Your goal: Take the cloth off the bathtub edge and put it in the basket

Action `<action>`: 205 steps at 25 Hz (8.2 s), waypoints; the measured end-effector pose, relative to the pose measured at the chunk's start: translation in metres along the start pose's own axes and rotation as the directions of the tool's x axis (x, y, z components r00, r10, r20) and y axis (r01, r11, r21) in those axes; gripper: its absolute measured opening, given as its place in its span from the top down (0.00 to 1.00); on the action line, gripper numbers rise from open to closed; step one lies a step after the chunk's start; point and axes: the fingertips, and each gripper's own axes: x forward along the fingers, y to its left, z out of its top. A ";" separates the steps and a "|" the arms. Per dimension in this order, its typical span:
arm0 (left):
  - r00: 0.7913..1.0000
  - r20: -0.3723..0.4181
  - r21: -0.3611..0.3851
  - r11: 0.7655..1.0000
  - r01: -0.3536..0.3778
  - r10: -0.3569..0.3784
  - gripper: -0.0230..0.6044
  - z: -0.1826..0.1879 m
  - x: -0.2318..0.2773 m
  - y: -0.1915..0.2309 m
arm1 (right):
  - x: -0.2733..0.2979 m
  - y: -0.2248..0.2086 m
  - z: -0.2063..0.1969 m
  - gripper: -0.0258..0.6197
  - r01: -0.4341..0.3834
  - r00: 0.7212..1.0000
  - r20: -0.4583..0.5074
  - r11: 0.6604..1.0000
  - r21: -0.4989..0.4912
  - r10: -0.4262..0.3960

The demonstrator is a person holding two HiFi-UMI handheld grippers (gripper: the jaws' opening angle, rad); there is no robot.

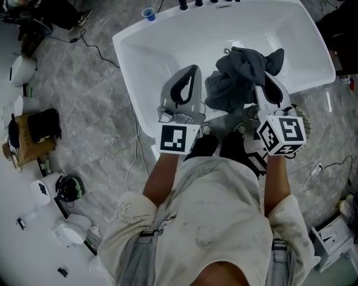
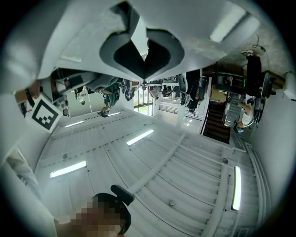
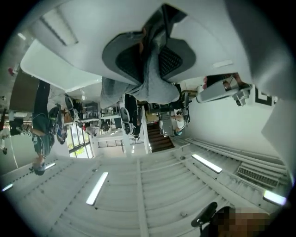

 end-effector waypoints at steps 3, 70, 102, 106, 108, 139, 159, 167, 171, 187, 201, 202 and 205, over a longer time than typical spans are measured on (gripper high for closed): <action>0.999 0.030 0.004 1.000 0.022 -0.022 0.97 0.011 0.005 -0.009 | -0.015 -0.009 0.033 0.85 0.045 0.995 0.088 0.998 -0.037 -0.041; 0.693 0.160 0.009 0.703 0.711 -0.703 0.97 0.059 0.111 -0.465 | -0.529 -0.241 0.241 0.85 0.900 0.362 0.663 0.431 -0.065 -0.655; 0.586 0.190 -0.008 0.595 0.803 -0.788 0.97 0.079 0.096 -0.545 | -0.580 -0.253 0.265 0.85 0.940 0.294 0.677 0.333 -0.075 -0.675; 0.587 0.192 -0.013 0.596 0.803 -0.787 0.97 0.076 0.097 -0.546 | -0.577 -0.259 0.244 0.85 0.931 0.309 0.650 0.360 -0.058 -0.694; 0.588 0.183 -0.015 0.595 0.803 -0.788 0.97 0.074 0.096 -0.545 | -0.574 -0.259 0.236 0.85 0.928 0.312 0.640 0.370 -0.047 -0.702; 0.620 0.117 -0.023 0.622 0.783 -0.776 0.97 0.042 0.090 -0.547 | -0.451 -0.315 -0.049 0.84 0.825 0.491 0.244 0.536 0.178 -0.837; 0.674 -0.012 -0.033 0.674 0.738 -0.739 0.97 -0.014 0.085 -0.534 | -0.404 -0.334 -0.187 0.84 0.801 0.586 -0.102 0.556 0.220 -0.804; 0.694 -0.047 -0.072 0.695 0.715 -0.719 0.97 -0.028 0.081 -0.532 | -0.379 -0.344 -0.247 0.84 0.785 0.619 -0.259 0.572 0.239 -0.741; 0.698 -0.065 -0.074 0.701 0.710 -0.713 0.97 -0.036 0.078 -0.532 | -0.364 -0.347 -0.274 0.84 0.763 0.645 -0.349 0.602 0.236 -0.680; 0.708 -0.147 -0.103 0.723 0.683 -0.691 0.97 -0.068 0.081 -0.533 | -0.346 -0.349 -0.342 0.81 0.722 0.665 -0.537 0.631 0.285 -0.519; 0.699 -0.175 -0.096 0.719 0.689 -0.693 0.97 -0.089 0.092 -0.539 | -0.345 -0.344 -0.368 0.65 0.717 0.655 -0.578 0.642 0.272 -0.487; 0.698 -0.180 -0.095 0.719 0.689 -0.693 0.97 -0.090 0.093 -0.538 | -0.344 -0.343 -0.368 0.65 0.716 0.655 -0.580 0.643 0.271 -0.484; 0.695 -0.185 -0.093 0.716 0.692 -0.695 0.97 -0.092 0.096 -0.538 | -0.343 -0.345 -0.366 0.65 0.720 0.650 -0.584 0.641 0.267 -0.487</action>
